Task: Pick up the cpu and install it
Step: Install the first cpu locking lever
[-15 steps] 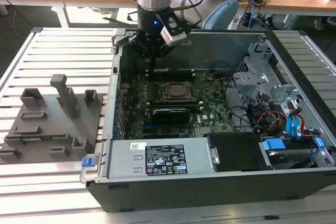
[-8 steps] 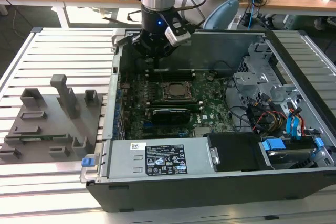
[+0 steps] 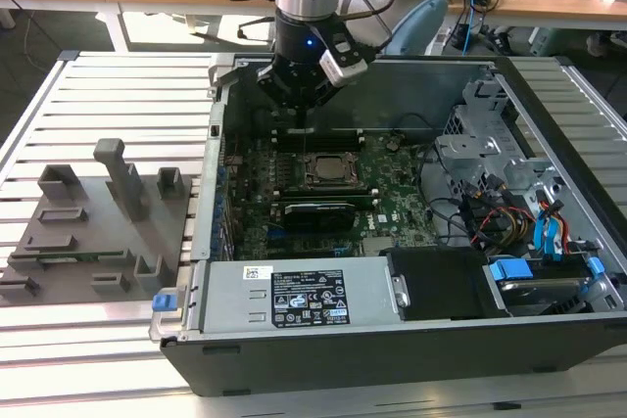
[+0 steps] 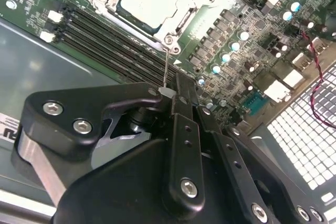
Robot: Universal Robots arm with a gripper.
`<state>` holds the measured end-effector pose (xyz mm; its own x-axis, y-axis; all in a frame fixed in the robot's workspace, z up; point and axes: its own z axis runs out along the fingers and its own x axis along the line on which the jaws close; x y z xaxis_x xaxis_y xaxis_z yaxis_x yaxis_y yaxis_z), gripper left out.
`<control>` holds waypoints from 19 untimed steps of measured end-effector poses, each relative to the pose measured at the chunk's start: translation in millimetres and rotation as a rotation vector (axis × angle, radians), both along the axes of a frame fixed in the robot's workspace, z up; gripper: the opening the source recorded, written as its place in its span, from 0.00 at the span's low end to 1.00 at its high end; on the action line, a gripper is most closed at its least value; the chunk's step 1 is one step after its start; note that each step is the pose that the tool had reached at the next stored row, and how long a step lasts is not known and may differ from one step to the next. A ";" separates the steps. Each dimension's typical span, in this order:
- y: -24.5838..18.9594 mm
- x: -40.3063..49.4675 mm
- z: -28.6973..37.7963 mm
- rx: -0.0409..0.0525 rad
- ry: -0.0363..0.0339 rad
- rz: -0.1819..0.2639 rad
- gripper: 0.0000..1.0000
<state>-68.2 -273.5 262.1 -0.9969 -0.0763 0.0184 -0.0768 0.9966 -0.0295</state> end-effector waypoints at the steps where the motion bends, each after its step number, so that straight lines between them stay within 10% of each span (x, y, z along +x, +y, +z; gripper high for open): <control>1: 0.0 0.8 0.0 0.0000 0.0000 0.000 0.11; 19: 0.0 13.9 0.0 0.0000 0.0002 0.000 0.11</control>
